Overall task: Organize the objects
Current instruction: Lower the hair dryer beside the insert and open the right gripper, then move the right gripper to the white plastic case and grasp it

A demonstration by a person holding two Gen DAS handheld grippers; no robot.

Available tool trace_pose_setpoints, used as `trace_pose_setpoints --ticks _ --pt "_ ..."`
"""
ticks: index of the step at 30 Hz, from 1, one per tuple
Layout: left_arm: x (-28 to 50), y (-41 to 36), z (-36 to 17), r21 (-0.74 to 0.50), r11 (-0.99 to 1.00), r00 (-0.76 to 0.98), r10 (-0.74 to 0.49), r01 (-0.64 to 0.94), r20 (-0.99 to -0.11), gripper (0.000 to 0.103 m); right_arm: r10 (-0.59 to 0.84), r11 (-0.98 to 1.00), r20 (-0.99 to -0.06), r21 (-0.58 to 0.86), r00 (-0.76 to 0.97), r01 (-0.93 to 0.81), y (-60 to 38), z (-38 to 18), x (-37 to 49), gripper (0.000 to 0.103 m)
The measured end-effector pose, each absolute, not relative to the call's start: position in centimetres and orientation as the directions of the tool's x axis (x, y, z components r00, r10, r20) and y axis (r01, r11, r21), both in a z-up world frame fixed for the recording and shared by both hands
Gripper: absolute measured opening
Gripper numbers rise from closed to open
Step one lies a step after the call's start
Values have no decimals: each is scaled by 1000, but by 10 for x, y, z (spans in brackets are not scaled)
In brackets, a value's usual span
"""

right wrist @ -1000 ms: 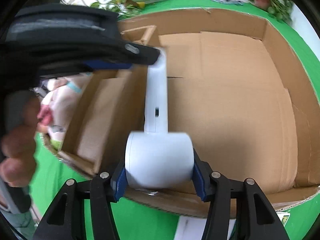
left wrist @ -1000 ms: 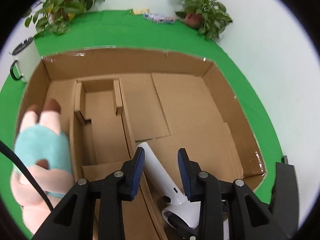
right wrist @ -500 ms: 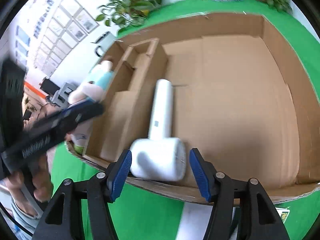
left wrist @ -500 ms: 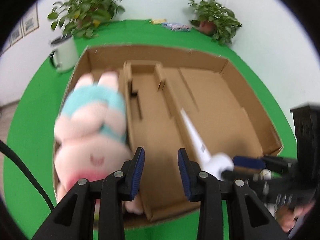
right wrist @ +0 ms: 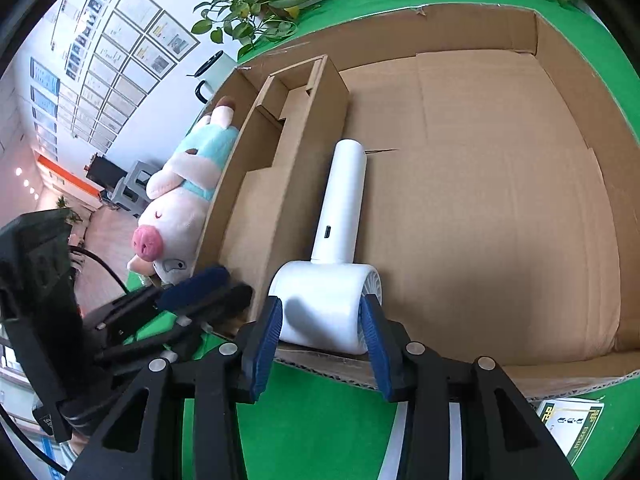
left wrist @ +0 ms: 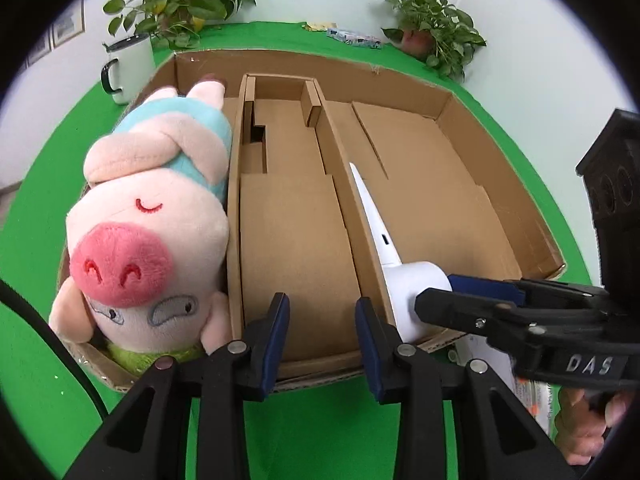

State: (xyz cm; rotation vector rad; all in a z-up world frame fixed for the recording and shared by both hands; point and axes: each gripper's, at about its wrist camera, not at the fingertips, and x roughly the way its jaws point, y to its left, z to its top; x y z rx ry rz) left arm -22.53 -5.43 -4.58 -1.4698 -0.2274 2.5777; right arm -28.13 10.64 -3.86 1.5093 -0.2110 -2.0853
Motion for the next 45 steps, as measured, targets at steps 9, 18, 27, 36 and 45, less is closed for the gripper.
trace_pose_setpoints --ticks 9,18,27,36,45 --pt "-211 -57 -31 -202 -977 -556 201 -61 -806 33 -269 -942 -711 54 -650 331 122 10 -226 95" --pt "-119 -33 46 -41 -999 -906 37 -21 -422 85 -224 -959 -506 -38 -833 281 135 35 -143 102" --pt "-88 -21 50 -62 -998 -915 22 3 -402 85 -202 -966 -471 -47 -858 254 156 34 -110 102" --pt "-82 -12 46 -44 -999 -906 10 10 -424 85 -227 -965 -473 -10 -851 262 179 34 -94 102" --pt "-83 -11 28 -10 -997 -877 -62 76 -476 85 -300 -948 -453 41 -840 316 195 35 -74 102"
